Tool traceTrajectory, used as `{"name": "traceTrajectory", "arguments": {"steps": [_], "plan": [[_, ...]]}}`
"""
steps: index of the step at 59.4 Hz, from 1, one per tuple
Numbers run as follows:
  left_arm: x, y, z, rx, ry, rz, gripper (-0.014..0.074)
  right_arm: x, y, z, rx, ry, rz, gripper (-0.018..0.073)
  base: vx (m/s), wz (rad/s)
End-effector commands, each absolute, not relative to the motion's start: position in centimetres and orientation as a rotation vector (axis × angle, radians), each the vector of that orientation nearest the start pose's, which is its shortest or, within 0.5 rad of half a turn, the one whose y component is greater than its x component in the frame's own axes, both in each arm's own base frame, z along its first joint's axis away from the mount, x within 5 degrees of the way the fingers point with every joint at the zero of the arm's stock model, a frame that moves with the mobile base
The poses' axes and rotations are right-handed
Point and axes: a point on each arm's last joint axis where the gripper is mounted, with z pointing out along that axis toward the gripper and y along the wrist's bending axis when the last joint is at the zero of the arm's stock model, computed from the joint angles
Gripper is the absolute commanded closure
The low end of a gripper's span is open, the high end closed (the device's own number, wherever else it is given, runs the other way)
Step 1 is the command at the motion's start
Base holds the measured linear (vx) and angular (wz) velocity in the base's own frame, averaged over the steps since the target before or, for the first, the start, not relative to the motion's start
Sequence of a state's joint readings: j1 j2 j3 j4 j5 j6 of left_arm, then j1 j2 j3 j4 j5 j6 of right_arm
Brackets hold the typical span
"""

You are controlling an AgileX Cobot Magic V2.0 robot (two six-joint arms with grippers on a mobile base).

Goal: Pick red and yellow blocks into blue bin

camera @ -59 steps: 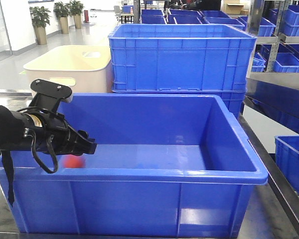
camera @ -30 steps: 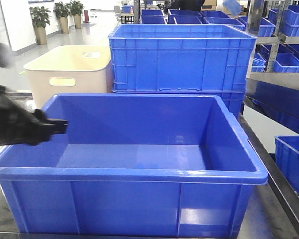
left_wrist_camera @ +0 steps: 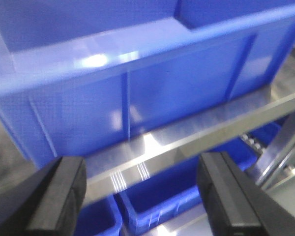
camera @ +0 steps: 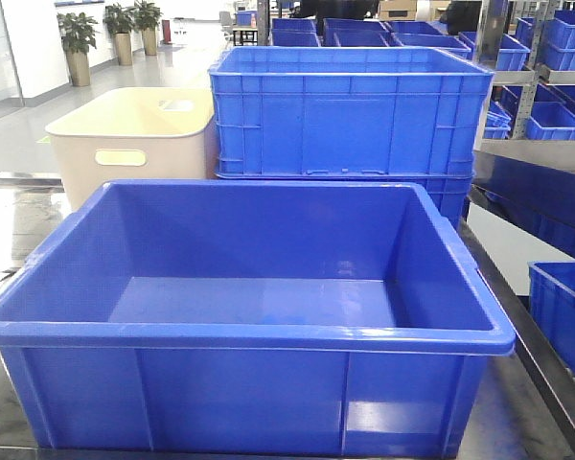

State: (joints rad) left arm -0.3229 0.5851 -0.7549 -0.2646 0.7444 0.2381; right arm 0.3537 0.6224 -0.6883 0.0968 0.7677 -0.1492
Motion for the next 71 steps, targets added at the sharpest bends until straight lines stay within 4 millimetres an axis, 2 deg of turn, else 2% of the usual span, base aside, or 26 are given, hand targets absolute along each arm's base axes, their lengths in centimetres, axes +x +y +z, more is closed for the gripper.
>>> {"name": "traceTrajectory", "arguments": {"steps": [1,10,16,39,47,64,66,71], "plan": [[8.7,-4.5,35.2,0.451,1.935,-0.348,0.0007,10.6,4.5,34.2,-0.48,2.034,0.228,-0.0013,0.0,0.0],[8.4,-3.7,33.0,0.361,2.001,-0.313,0.0007,10.6,4.5,34.2,-0.479,2.032,0.229,-0.0013,0.0,0.0],[8.5,-3.5,32.4,0.336,2.03,-0.288,0.0007,10.6,4.5,34.2,-0.477,2.029,0.234,-0.0013,0.0,0.0],[8.6,-3.4,32.3,0.339,2.026,-0.28,0.001,10.5,4.6,34.1,-0.476,2.046,0.25,0.0,0.0,0.0],[8.6,-3.4,32.3,0.339,2.026,-0.28,0.0068,10.4,4.5,33.9,-0.484,2.071,0.248,0.0117,0.0,0.0],[8.6,-3.4,32.3,0.34,2.025,-0.279,0.0335,10.3,4.5,33.7,-0.491,2.094,0.247,0.0542,0.0,0.0],[8.6,-3.5,32.3,0.342,2.025,-0.279,0.037,10.3,4.5,33.7,-0.491,2.094,0.248,0.0573,0.0,0.0],[8.5,-3.5,32.2,0.345,2.041,-0.281,0.0441,10.3,4.5,33.7,-0.491,2.094,0.247,0.0575,0.0,0.0]]}}
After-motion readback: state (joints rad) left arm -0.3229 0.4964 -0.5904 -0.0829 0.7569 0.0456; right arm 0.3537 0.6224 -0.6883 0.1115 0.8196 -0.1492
